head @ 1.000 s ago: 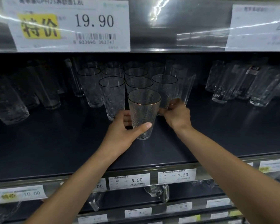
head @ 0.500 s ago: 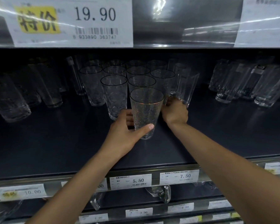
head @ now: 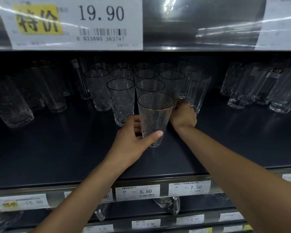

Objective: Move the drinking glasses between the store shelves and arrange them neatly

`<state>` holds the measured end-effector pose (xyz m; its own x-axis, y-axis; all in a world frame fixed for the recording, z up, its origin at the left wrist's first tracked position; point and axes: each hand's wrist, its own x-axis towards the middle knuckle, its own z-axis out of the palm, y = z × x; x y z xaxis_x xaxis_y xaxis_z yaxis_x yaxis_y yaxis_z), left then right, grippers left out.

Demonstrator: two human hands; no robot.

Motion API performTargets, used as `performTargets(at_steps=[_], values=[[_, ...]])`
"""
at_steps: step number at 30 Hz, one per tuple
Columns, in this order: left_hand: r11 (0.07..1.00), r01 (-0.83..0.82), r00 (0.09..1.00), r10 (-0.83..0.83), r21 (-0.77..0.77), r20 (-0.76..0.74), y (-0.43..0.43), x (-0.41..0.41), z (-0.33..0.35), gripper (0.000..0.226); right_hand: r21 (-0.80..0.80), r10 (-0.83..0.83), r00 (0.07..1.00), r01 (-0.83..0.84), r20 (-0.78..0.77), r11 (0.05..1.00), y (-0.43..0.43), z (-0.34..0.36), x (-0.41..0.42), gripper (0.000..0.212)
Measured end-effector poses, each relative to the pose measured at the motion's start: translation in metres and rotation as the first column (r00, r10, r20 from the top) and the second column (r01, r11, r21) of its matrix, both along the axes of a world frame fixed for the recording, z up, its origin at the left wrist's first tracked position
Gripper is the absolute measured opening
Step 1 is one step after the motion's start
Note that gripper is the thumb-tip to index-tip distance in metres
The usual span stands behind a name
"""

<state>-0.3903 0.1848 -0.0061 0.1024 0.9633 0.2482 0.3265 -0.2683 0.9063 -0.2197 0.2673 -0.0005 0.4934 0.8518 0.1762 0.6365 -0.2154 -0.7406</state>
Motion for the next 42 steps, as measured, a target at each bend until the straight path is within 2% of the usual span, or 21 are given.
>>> performTargets(at_steps=[42], values=[[1.0, 0.023, 0.999, -0.023, -0.003, 0.028, -0.0034, -0.0007, 0.0002, 0.051, -0.034, -0.006, 0.991, 0.011, 0.134, 0.999, 0.0064, -0.0012, -0.0032, 0.035]])
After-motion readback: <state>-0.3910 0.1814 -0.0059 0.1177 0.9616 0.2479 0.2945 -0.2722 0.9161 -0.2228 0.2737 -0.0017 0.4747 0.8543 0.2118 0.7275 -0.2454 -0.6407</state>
